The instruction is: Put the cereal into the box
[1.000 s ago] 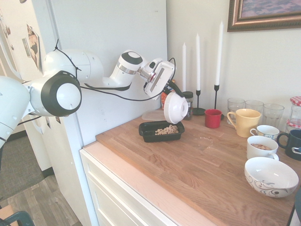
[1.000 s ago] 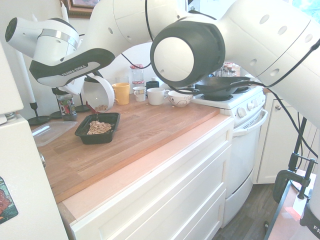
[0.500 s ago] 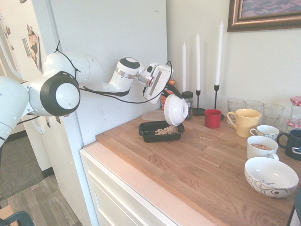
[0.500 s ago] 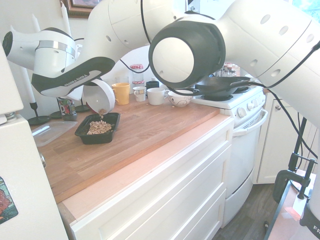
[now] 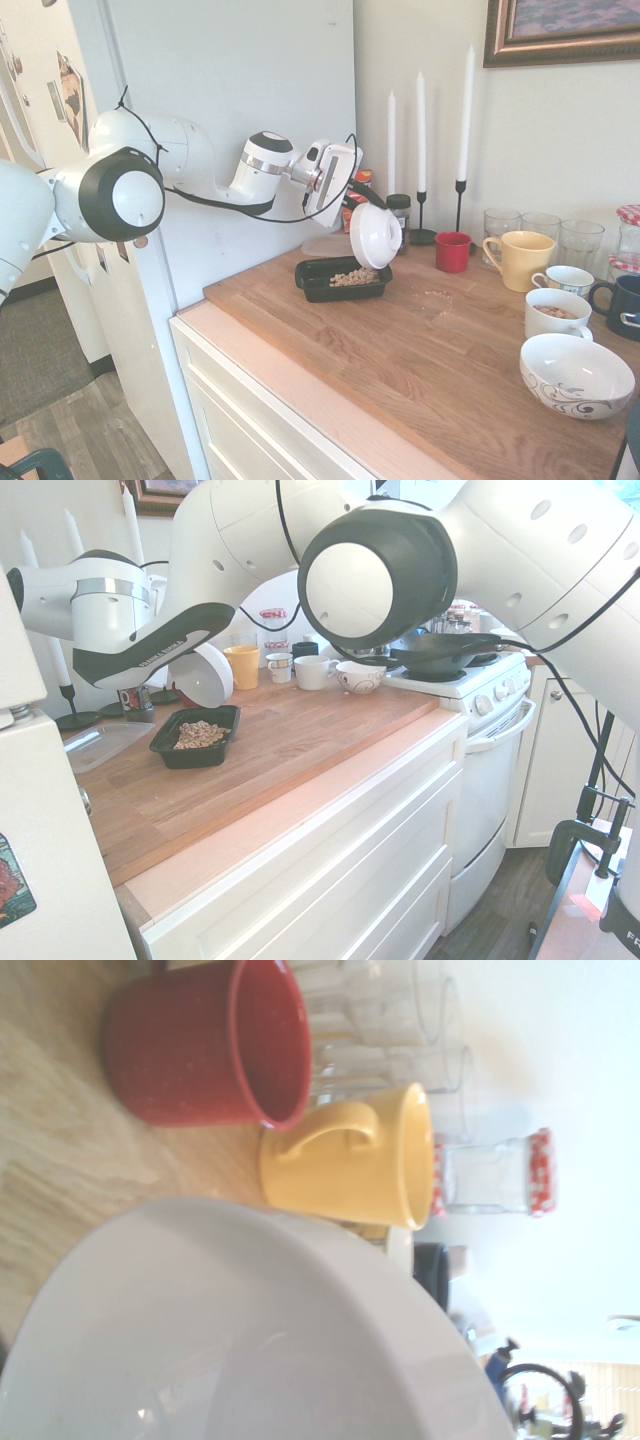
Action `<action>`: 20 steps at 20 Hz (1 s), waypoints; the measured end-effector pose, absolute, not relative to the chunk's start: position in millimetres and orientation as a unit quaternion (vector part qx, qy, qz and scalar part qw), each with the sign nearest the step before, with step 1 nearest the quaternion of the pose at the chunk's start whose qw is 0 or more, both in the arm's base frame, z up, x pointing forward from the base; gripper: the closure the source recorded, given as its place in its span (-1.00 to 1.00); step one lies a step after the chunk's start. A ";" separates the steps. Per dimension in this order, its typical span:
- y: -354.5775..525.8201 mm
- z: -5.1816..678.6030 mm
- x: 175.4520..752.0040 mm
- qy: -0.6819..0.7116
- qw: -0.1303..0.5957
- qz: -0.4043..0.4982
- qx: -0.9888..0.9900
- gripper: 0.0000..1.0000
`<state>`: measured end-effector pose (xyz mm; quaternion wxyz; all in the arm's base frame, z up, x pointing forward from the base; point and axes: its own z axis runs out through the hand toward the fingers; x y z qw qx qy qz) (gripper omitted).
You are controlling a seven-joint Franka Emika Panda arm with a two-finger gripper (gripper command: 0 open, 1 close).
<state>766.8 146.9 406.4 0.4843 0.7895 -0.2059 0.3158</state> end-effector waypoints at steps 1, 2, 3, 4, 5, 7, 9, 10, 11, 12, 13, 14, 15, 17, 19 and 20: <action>146.5 406.8 766.2 -0.205 0.485 0.316 0.789 1.00; 147.1 406.8 765.2 -0.205 0.485 0.316 0.789 1.00; 148.6 407.8 764.5 -0.206 0.484 0.317 0.789 1.00; 149.9 409.4 763.9 -0.207 0.482 0.319 0.789 1.00; 150.4 411.0 763.4 -0.210 0.480 0.319 0.790 1.00; 147.6 416.7 762.4 -0.222 0.471 0.317 0.793 1.00; 137.1 426.8 761.4 -0.242 0.453 0.306 0.802 1.00; 128.3 433.3 761.4 -0.255 0.441 0.300 0.806 1.00; 118.1 440.8 761.6 -0.269 0.428 0.295 0.811 1.00; 106.7 449.0 761.7 -0.284 0.413 0.289 0.816 1.00; 95.1 457.4 761.4 -0.300 0.395 0.283 0.821 1.00; 81.2 467.3 760.8 -0.317 0.378 0.276 0.825 1.00; 68.6 476.6 759.6 -0.333 0.360 0.268 0.829 1.00; 43.6 493.4 755.9 -0.362 0.316 0.244 0.842 1.00; 22.8 504.6 751.7 -0.382 0.271 0.214 0.857 1.00; 15.0 506.5 749.8 -0.391 0.248 0.198 0.864 1.00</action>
